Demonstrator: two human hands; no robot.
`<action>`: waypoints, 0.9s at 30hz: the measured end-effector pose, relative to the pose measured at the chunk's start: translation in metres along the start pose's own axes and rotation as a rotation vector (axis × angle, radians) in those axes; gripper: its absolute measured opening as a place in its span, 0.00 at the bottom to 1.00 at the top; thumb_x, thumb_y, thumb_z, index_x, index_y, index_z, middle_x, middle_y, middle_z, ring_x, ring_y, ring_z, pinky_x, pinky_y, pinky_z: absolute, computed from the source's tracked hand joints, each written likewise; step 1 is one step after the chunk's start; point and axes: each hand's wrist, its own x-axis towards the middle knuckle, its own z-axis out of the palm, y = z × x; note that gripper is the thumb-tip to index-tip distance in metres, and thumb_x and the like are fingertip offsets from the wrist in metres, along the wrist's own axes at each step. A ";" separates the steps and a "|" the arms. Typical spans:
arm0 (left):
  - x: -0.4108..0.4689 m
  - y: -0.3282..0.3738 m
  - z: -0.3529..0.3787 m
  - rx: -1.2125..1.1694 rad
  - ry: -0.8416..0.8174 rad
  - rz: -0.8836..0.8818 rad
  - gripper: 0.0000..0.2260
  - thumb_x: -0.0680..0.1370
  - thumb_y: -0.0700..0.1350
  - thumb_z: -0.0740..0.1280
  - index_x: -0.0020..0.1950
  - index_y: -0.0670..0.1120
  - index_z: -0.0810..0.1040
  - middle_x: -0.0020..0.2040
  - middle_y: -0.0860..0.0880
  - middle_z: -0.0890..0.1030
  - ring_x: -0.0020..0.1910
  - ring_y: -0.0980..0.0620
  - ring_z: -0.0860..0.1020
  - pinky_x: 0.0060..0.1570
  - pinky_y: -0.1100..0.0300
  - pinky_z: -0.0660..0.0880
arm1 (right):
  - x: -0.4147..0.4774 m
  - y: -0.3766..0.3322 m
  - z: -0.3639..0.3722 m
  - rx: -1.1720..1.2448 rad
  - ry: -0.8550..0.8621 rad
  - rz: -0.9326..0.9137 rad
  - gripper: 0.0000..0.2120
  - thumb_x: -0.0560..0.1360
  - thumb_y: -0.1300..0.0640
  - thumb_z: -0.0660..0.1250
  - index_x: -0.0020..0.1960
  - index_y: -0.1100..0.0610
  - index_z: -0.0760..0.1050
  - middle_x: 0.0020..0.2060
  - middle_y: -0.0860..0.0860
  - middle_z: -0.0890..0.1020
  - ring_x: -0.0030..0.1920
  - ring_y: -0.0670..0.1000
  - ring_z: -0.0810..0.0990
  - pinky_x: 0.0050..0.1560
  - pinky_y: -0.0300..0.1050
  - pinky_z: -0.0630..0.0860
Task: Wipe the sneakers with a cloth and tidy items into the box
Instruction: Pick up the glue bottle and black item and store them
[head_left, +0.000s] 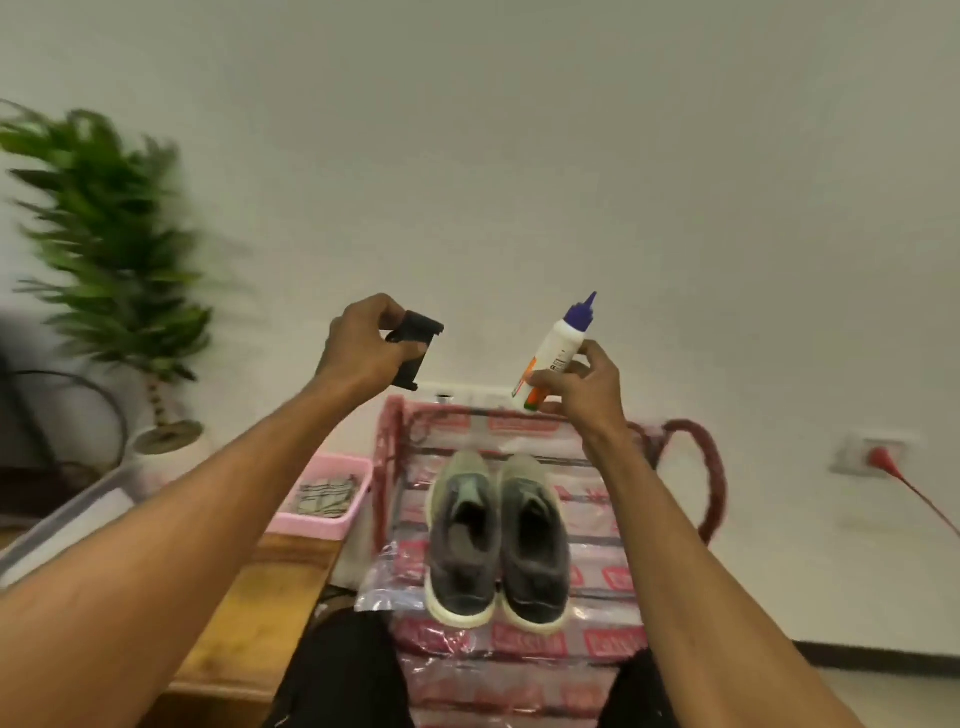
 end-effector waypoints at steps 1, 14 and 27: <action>-0.001 -0.015 -0.026 -0.009 0.050 -0.035 0.09 0.73 0.37 0.73 0.49 0.44 0.75 0.53 0.47 0.78 0.52 0.48 0.76 0.30 0.69 0.74 | -0.002 0.000 0.034 0.000 -0.080 0.001 0.22 0.66 0.71 0.74 0.56 0.60 0.71 0.49 0.62 0.82 0.45 0.60 0.83 0.35 0.52 0.83; -0.092 -0.167 -0.241 0.109 0.458 -0.450 0.11 0.69 0.38 0.77 0.45 0.41 0.77 0.43 0.44 0.81 0.40 0.51 0.80 0.29 0.63 0.77 | -0.108 0.020 0.281 -0.036 -0.727 -0.014 0.27 0.65 0.65 0.78 0.60 0.57 0.71 0.51 0.57 0.83 0.48 0.57 0.84 0.39 0.49 0.83; -0.241 -0.305 -0.293 0.018 0.628 -0.924 0.11 0.71 0.33 0.74 0.43 0.44 0.73 0.43 0.48 0.79 0.42 0.48 0.78 0.33 0.52 0.80 | -0.226 0.112 0.382 -0.352 -1.072 0.088 0.35 0.67 0.57 0.79 0.69 0.49 0.67 0.65 0.49 0.75 0.62 0.54 0.77 0.59 0.58 0.78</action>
